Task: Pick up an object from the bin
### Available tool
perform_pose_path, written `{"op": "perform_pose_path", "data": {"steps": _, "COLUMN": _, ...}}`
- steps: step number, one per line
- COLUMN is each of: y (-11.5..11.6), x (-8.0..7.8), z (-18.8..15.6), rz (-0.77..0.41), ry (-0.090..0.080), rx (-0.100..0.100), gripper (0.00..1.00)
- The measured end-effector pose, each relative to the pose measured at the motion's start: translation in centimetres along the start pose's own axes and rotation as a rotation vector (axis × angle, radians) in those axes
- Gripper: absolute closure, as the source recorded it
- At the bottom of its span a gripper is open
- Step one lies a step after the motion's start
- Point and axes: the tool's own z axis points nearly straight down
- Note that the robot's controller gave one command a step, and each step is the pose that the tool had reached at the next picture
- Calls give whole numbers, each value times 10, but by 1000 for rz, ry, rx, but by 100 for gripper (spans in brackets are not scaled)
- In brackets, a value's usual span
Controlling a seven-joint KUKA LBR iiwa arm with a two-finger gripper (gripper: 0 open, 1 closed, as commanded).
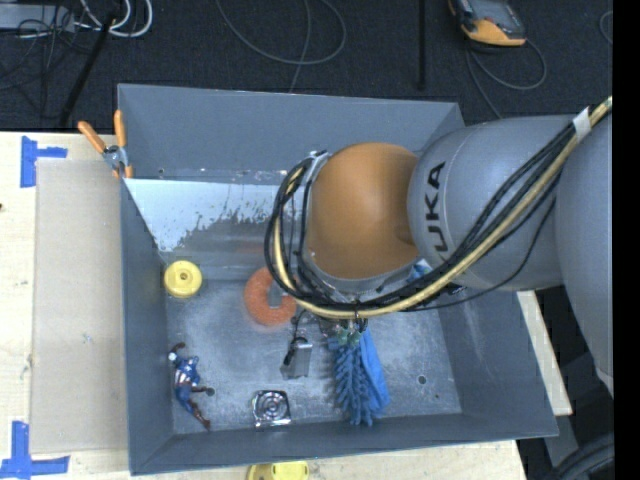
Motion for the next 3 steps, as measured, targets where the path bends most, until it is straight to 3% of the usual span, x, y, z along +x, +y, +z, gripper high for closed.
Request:
{"op": "perform_pose_path", "data": {"steps": 1, "y": -14, "x": 19, "z": 1, "rz": -102, "ry": -19, "rx": -9, "gripper": 0}}
{"op": "perform_pose_path", "data": {"steps": 2, "y": -67, "x": 20, "z": 37, "rz": -107, "ry": -6, "rx": -4, "gripper": 0}}
{"op": "perform_pose_path", "data": {"steps": 3, "y": -90, "x": 42, "z": 66, "rz": -221, "ry": -8, "rx": -3, "gripper": 0}}
